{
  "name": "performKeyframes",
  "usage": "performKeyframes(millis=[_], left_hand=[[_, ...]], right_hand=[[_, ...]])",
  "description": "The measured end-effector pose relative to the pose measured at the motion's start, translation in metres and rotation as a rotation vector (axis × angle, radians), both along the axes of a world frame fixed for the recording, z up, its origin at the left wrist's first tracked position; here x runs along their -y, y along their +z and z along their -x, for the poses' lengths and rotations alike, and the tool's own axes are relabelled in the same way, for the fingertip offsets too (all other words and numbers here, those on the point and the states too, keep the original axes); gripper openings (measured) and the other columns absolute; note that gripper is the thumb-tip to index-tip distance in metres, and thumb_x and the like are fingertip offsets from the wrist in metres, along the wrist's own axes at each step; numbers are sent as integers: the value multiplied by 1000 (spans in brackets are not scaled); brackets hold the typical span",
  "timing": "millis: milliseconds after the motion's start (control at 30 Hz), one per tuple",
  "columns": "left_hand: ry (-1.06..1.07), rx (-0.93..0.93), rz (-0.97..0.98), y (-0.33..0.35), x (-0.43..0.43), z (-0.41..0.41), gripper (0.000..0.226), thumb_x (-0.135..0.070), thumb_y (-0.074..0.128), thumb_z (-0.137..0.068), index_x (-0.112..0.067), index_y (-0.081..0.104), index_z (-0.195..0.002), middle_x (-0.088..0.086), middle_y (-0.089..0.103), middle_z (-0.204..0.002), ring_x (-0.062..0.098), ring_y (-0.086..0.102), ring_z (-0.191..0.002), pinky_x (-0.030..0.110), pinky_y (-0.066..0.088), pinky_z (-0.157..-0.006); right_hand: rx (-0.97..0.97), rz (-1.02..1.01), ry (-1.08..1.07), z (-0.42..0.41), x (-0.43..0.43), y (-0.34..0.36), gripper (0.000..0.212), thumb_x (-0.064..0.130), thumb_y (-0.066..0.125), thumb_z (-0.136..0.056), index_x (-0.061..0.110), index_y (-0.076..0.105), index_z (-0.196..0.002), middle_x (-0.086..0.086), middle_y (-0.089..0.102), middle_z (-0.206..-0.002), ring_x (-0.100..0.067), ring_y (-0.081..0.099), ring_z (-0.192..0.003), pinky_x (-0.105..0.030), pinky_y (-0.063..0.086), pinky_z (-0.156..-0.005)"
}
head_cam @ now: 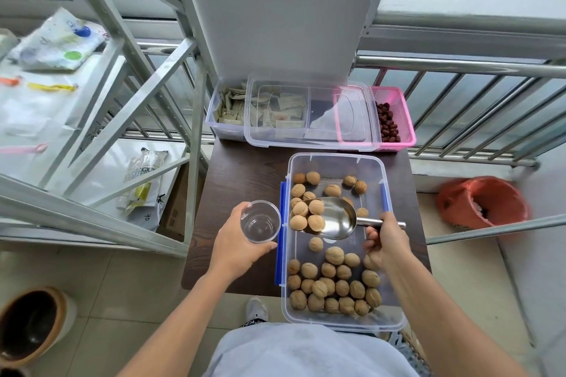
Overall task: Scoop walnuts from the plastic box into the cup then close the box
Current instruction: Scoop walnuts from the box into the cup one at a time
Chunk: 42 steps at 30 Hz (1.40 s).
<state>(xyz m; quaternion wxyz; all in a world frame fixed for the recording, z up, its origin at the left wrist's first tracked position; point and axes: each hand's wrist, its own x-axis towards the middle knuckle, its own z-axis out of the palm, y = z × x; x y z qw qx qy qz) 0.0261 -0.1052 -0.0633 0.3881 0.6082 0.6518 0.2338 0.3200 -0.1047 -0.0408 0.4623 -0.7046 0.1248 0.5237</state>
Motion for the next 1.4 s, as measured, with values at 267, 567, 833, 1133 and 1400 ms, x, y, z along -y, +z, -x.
performKeyframes(millis=[267,567,833,1133,1400], left_hand=[[-12,-29,-22,1,-3,-7,91,-36,96,-58,-47,42,-130,-21,60,-121,5,56,-114,29,47,-95],[-24,-16,-35,9,-2,-9,82,-35,94,-57,-67,40,-111,-29,62,-109,0,59,-106,33,52,-89],[-4,18,-15,7,2,-7,85,-36,94,-55,-66,41,-114,-25,64,-111,5,61,-109,40,53,-93],[-3,19,-9,4,3,-5,83,-36,95,-58,-60,42,-117,-24,63,-112,3,60,-110,37,54,-95],[-2,6,-6,1,8,-4,91,-30,96,-58,-74,35,-110,-28,60,-109,5,60,-109,29,50,-92]], right_hand=[[-38,-107,17,-1,-1,26,19,22,48,-89,9,54,-76,-4,51,-48,-7,37,-32,-14,30,-32],[210,-145,213,42,-13,64,33,28,54,-92,5,58,-68,-7,56,-48,-14,43,-38,-22,35,-35],[348,-198,235,49,-13,68,35,26,56,-90,3,61,-64,-8,56,-44,-15,43,-36,-24,36,-37],[385,-282,185,48,-17,75,34,26,56,-92,6,61,-65,-9,52,-45,-13,38,-32,-20,31,-33],[416,-246,-28,10,-12,65,27,25,54,-88,11,53,-65,-6,51,-48,-11,34,-28,-17,26,-32]])
